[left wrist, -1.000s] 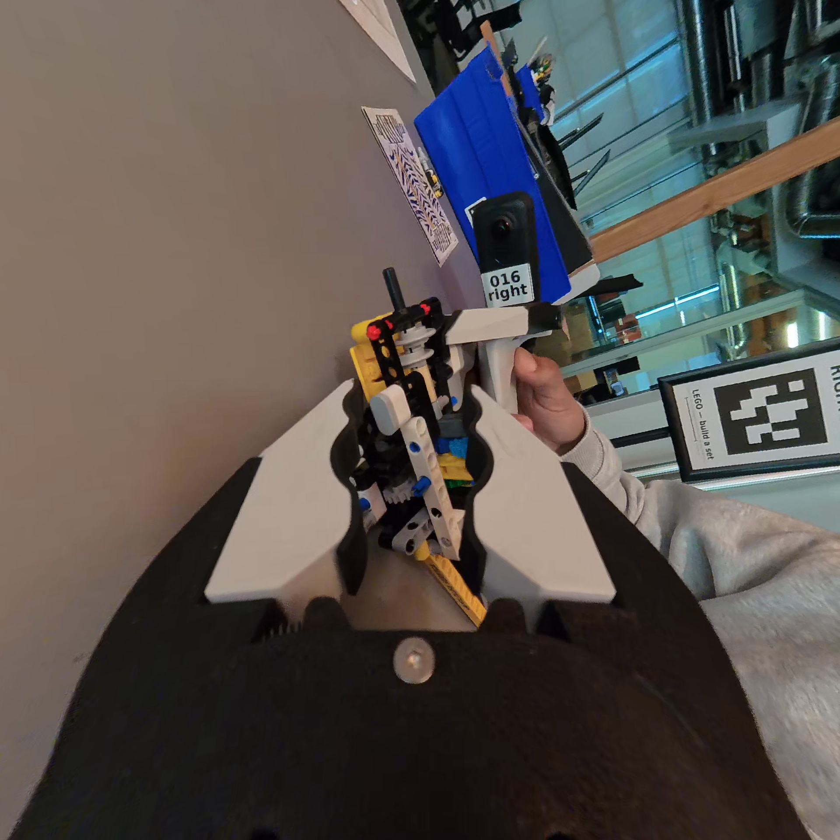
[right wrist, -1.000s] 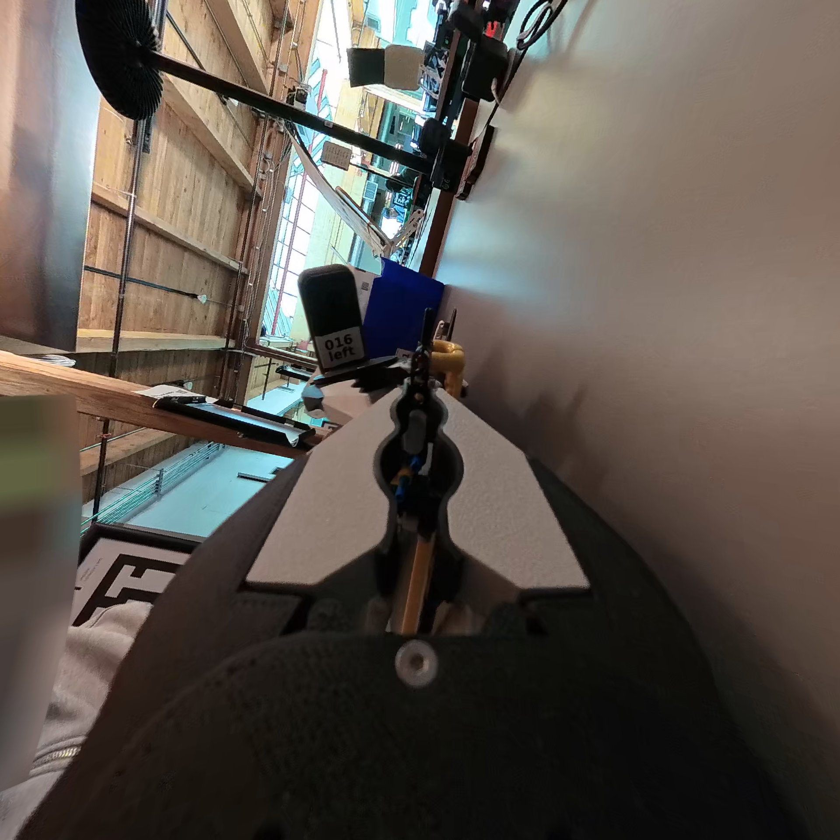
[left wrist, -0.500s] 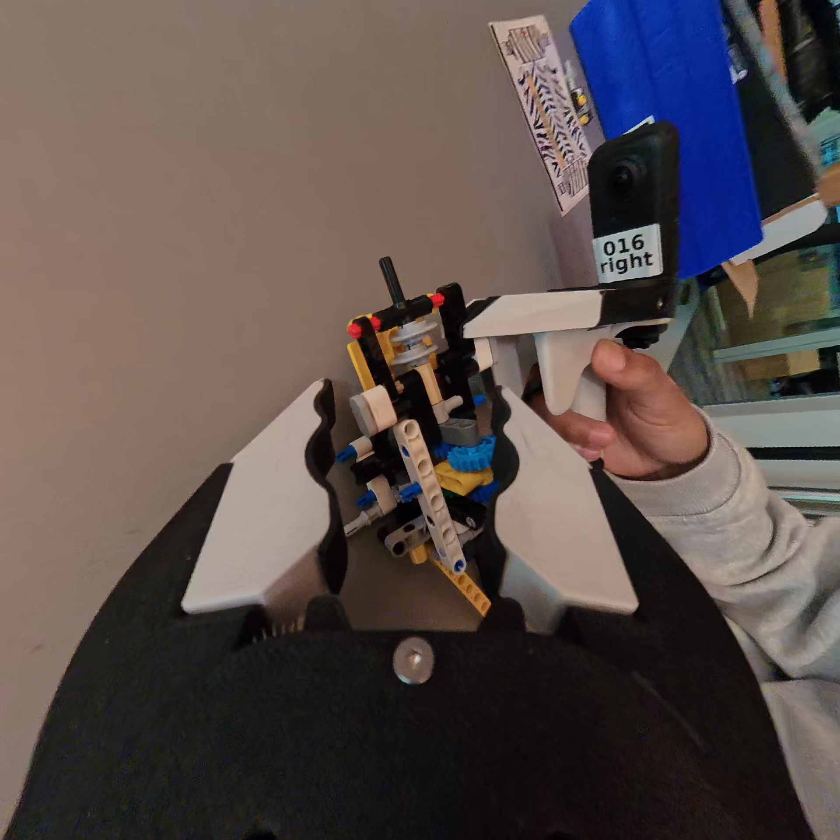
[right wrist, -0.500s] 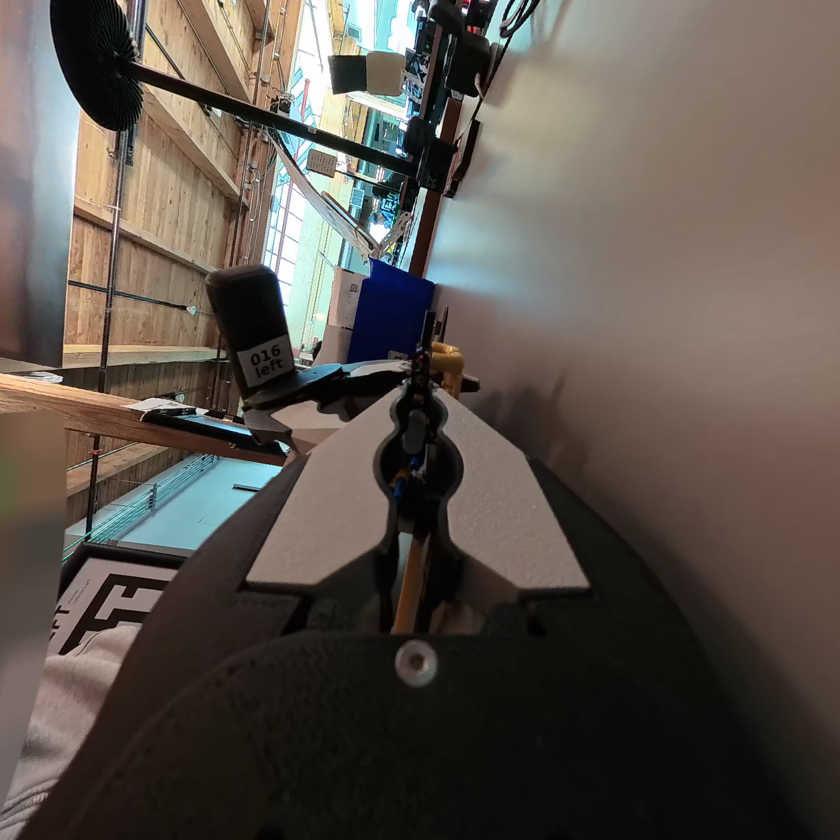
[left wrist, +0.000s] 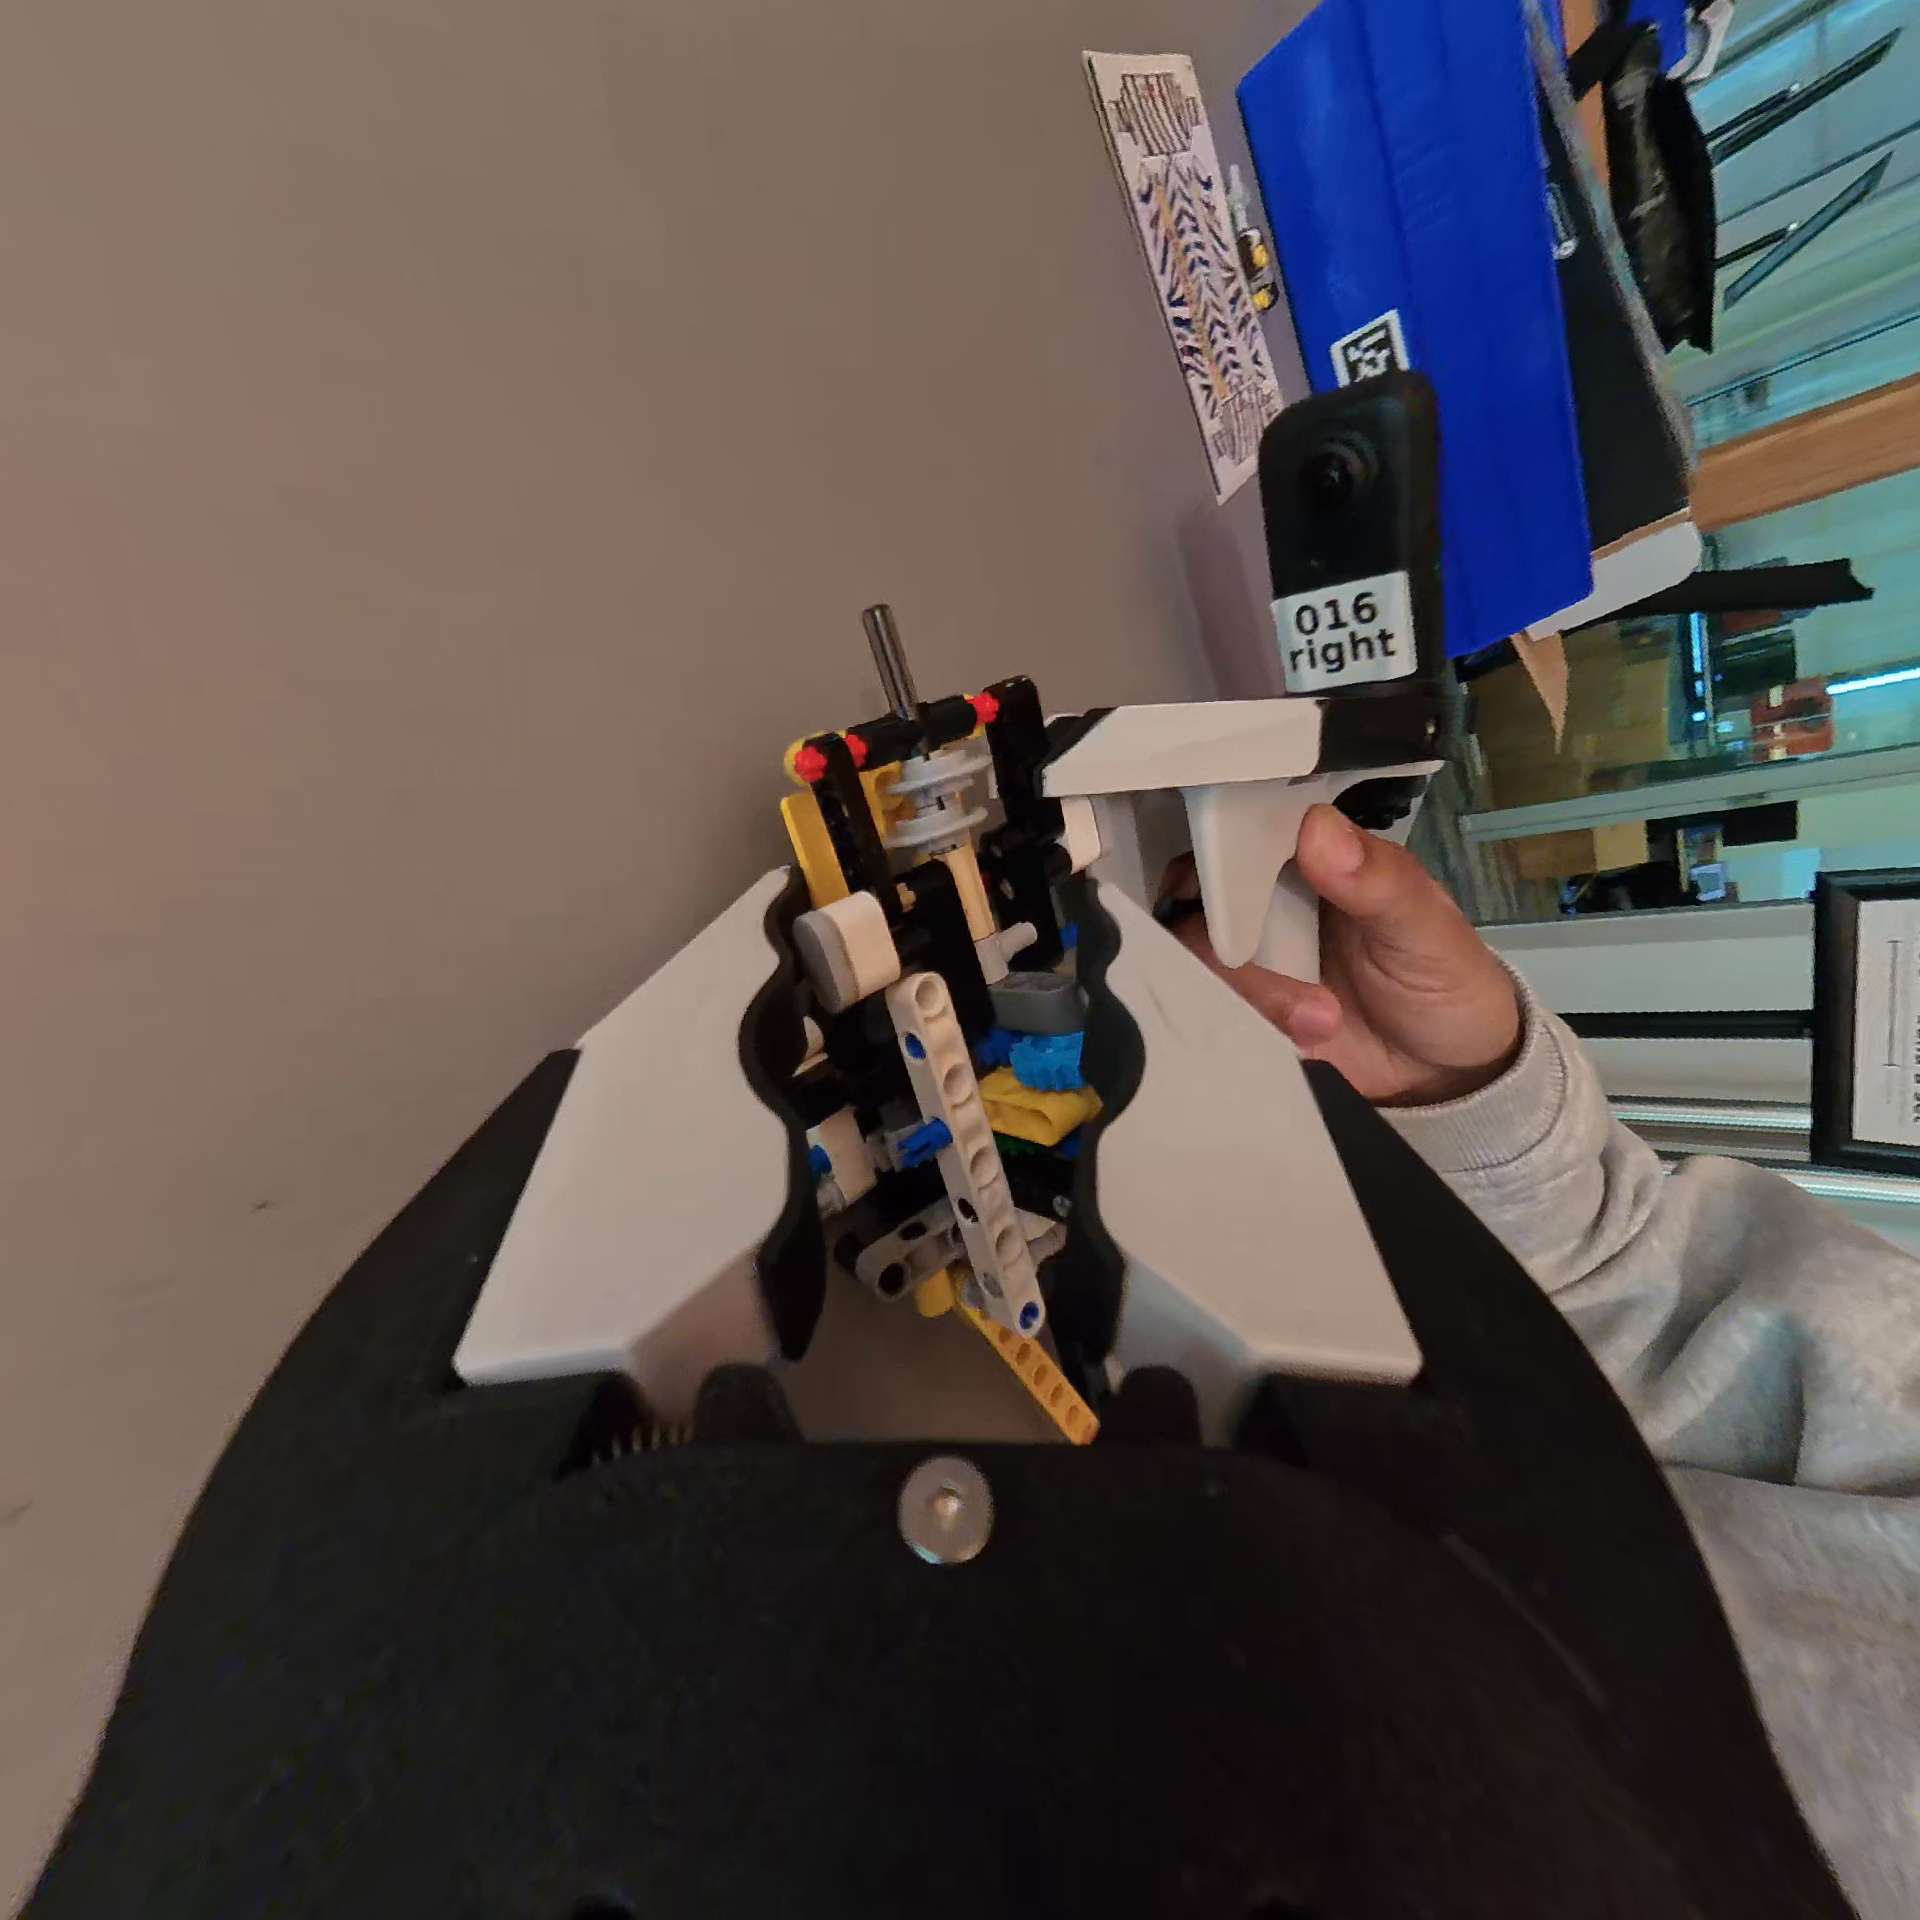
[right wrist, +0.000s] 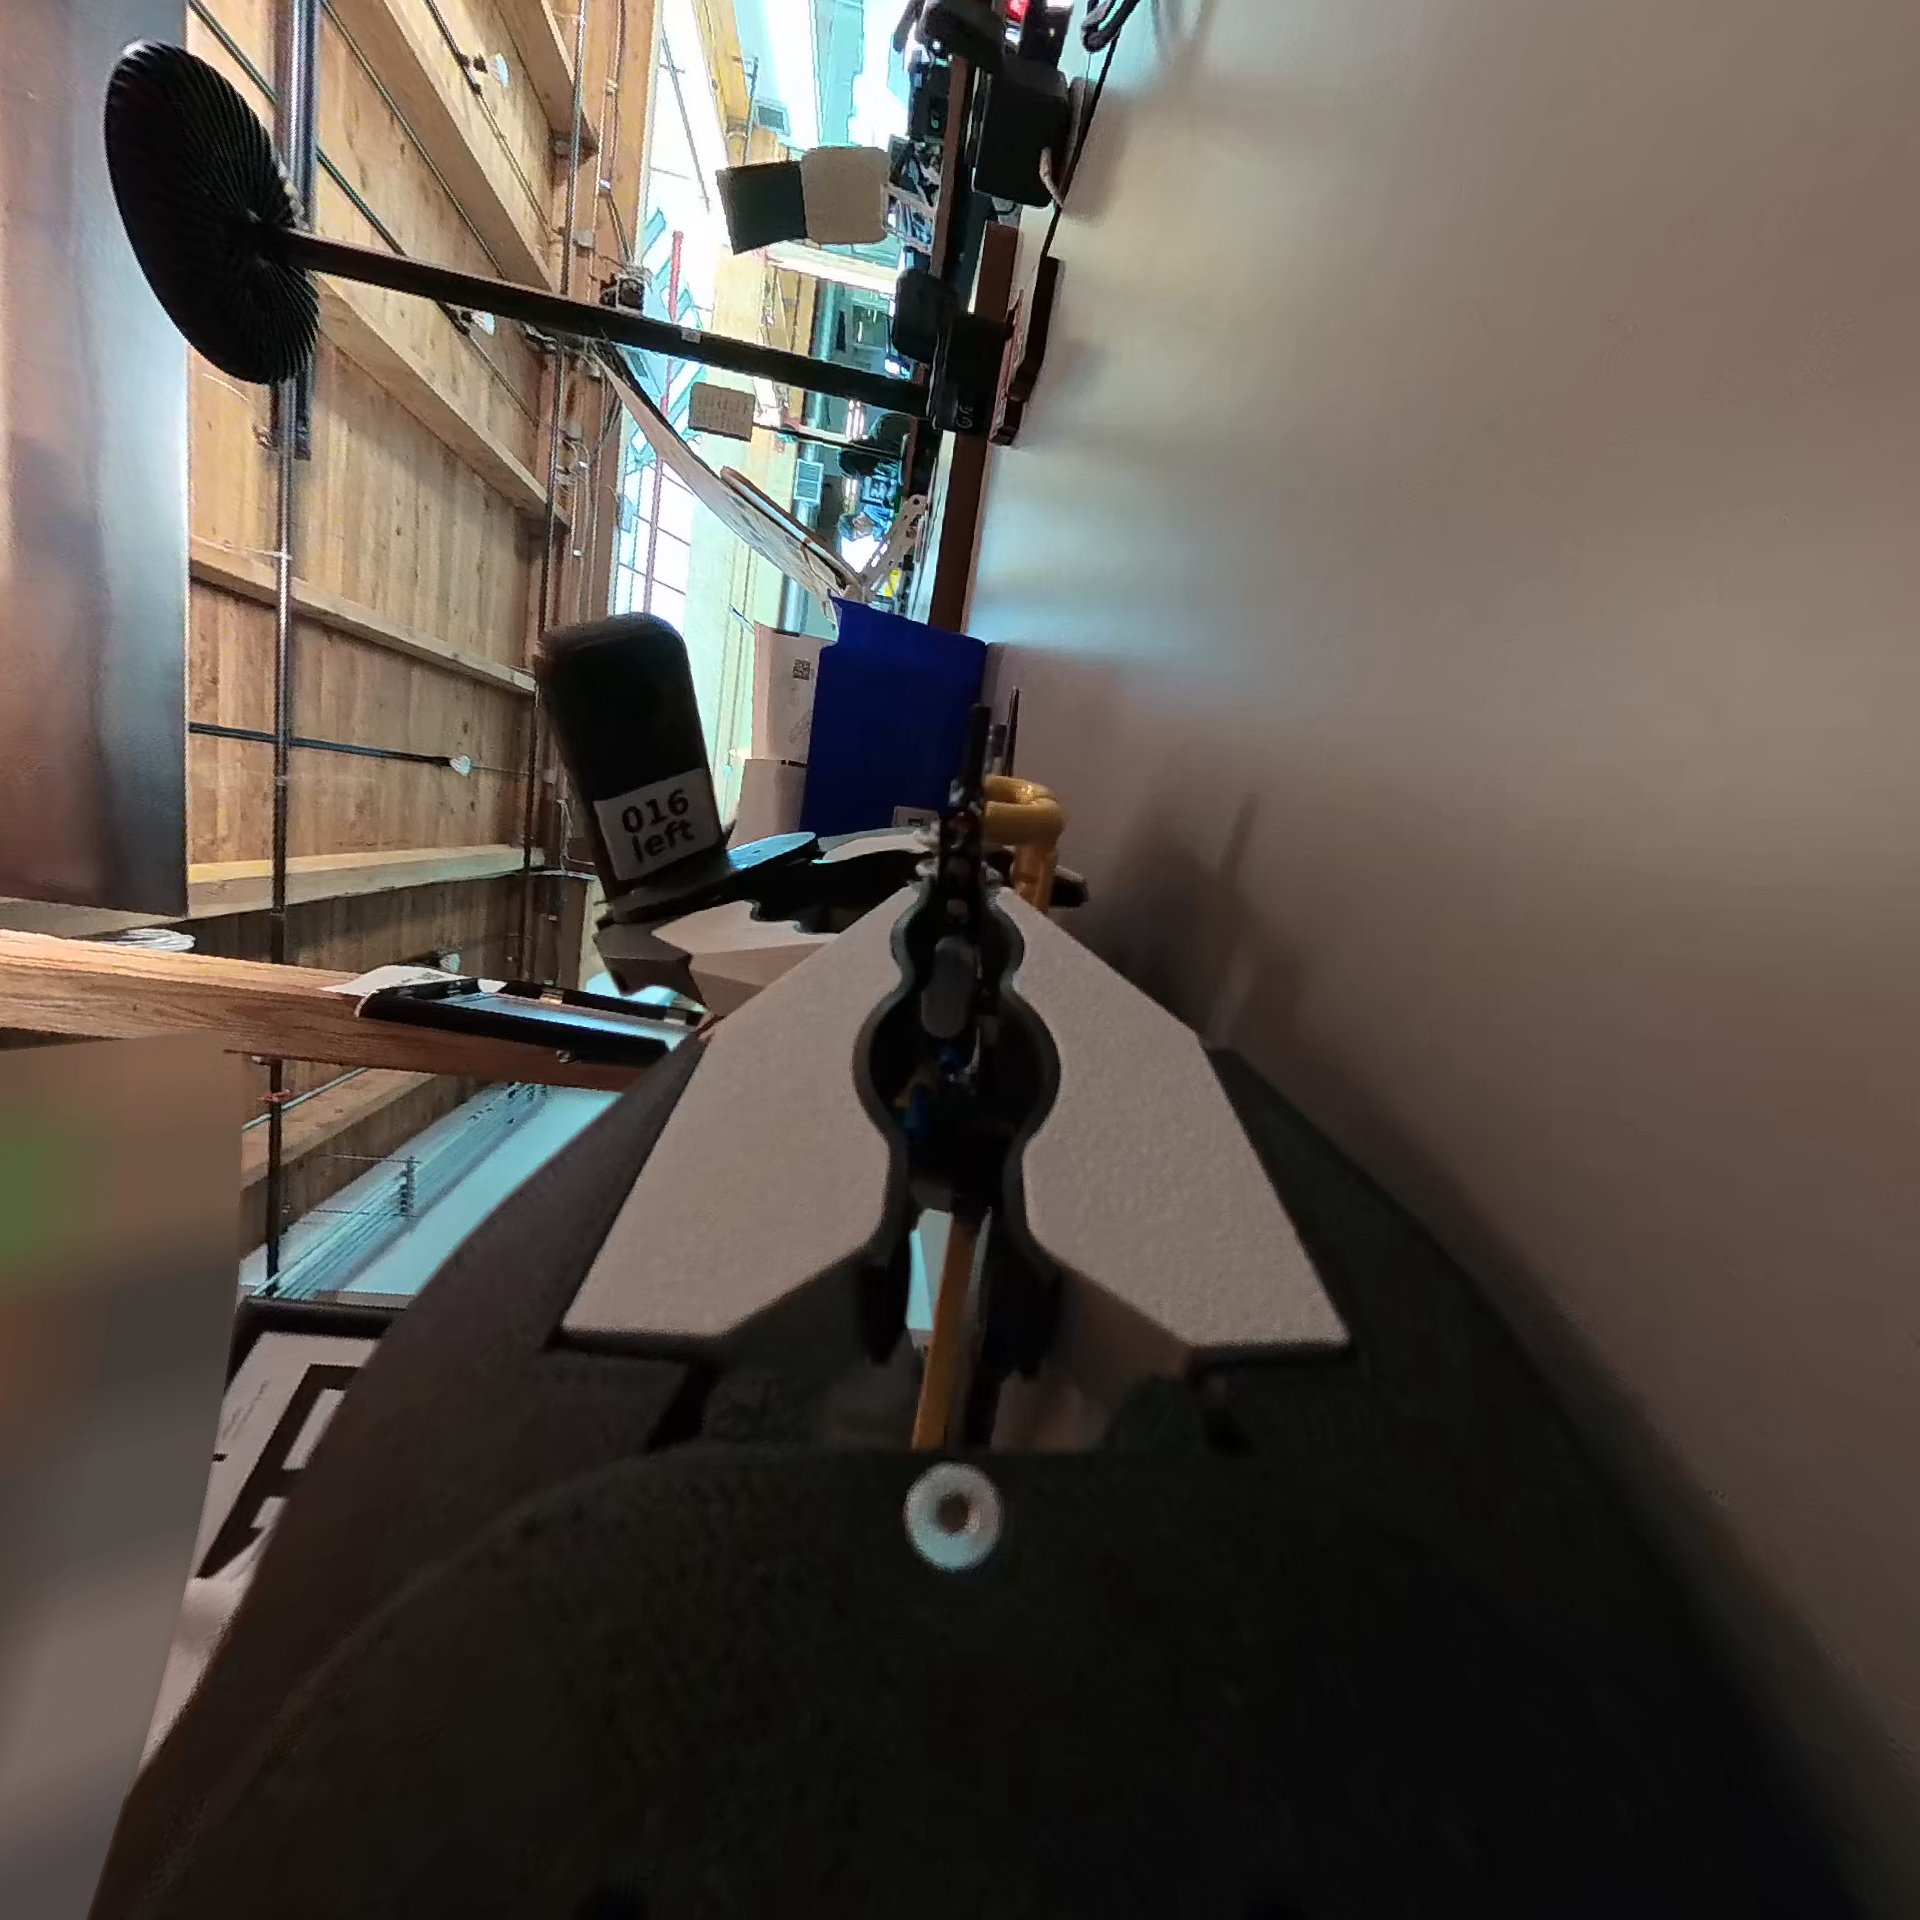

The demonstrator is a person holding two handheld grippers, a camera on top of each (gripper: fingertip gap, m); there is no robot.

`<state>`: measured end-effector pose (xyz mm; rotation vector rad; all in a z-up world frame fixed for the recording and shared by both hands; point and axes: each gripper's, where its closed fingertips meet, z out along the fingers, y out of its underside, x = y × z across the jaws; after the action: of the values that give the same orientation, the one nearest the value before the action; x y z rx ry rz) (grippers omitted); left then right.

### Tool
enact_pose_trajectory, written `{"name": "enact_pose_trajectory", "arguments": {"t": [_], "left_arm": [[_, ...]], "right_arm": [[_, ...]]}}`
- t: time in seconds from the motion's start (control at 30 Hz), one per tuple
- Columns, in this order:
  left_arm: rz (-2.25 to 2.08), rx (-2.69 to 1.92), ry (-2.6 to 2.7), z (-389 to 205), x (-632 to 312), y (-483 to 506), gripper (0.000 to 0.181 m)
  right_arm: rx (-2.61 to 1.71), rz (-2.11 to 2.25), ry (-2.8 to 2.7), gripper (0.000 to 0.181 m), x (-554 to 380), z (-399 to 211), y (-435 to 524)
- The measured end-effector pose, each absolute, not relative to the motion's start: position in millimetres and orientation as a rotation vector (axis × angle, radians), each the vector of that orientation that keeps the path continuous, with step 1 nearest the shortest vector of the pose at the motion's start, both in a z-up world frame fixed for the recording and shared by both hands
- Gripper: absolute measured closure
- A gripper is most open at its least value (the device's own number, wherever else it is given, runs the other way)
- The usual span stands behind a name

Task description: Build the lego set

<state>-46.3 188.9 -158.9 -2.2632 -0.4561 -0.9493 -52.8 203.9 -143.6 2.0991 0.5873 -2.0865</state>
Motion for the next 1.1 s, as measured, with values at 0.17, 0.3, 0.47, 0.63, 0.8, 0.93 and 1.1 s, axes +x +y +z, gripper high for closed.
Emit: {"name": "enact_pose_trajectory", "arguments": {"t": [0.17, 0.3, 0.47, 0.63, 0.8, 0.93, 1.1], "left_arm": [[-0.991, -2.23, -0.456, -149.2, -48.5, 185.2, 0.124], [-0.989, -2.233, -0.453, -144.1, -54.3, 178.5, 0.121], [-1.032, -2.209, -0.491, -148.1, -62.2, 174.9, 0.122], [-1.078, -2.174, -0.516, -149.7, -67.7, 173.0, 0.125], [-1.097, -2.124, -0.533, -146.2, -78.2, 169.8, 0.126], [-1.101, -2.077, -0.537, -143.5, -87.2, 169.3, 0.13], [-1.11, -1.987, -0.537, -132.9, -95.9, 171.5, 0.132]], "right_arm": [[2.099, -2.103, 0.538, 0.175, -54.3, -143.8, 204.8], [2.093, -2.111, 0.529, 0.175, -55.6, -143.2, 204.1], [2.042, -2.123, 0.551, 0.176, -57.0, -139.8, 198.4], [2.059, -2.106, 0.58, 0.176, -55.6, -141.9, 199.1], [2.089, -2.14, 0.582, 0.176, -50.6, -139.3, 210.5], [2.154, -2.156, 0.636, 0.176, -43.3, -138.8, 220.4], [2.232, -2.128, 0.693, 0.175, -29.4, -143.1, 223.9]]}}
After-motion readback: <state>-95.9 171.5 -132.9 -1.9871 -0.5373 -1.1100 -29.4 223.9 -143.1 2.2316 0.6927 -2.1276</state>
